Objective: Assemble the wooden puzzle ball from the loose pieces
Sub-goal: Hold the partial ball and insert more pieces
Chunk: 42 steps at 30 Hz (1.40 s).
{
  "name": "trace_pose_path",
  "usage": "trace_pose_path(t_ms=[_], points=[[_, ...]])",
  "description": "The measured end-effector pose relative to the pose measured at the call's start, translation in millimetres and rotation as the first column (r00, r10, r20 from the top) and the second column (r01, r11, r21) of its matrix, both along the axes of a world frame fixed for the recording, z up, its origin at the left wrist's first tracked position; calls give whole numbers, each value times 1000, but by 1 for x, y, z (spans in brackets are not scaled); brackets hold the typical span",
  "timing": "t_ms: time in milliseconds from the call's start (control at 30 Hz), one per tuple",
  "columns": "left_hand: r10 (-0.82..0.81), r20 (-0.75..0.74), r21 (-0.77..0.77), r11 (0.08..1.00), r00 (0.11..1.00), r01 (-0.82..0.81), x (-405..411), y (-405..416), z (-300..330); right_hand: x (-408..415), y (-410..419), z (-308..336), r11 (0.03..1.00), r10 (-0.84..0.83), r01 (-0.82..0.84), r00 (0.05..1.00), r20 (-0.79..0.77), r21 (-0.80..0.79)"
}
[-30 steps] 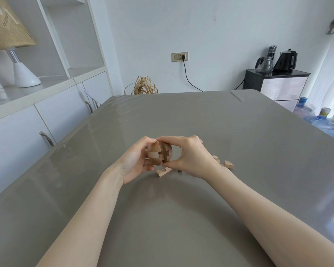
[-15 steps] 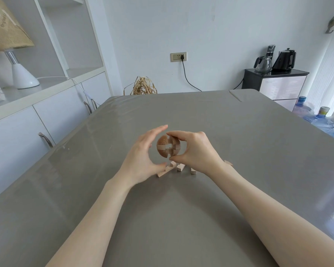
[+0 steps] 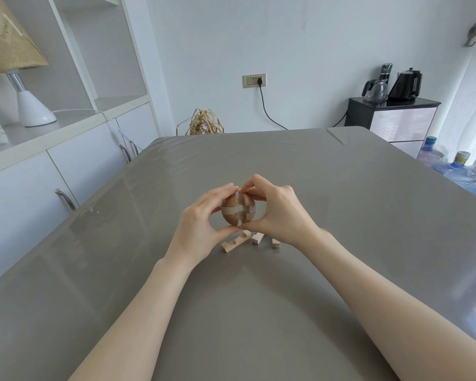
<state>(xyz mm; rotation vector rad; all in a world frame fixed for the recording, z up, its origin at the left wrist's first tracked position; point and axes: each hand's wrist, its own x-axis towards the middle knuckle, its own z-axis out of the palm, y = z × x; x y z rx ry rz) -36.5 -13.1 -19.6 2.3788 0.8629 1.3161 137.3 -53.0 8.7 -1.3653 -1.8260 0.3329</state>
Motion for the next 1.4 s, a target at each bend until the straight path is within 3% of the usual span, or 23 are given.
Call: trace_pose_path(t_ms=[833, 1033, 1167, 1400], points=[[78, -3, -57, 995, 997, -78, 1, -2, 5, 3, 6, -9, 998, 55, -55, 998, -28, 15], [127, 43, -85, 989, 991, -123, -3, -1, 5, 4, 7, -9, 996, 11, -15, 998, -56, -87], [143, 48, -84, 987, 989, -138, -4, 0, 5, 4, 7, -11, 980, -51, 59, 998, 45, -189], [163, 54, -71, 985, 985, -159, -5, 1, 5, 0, 7, -16, 963, 60, -1, 976, 211, -268]])
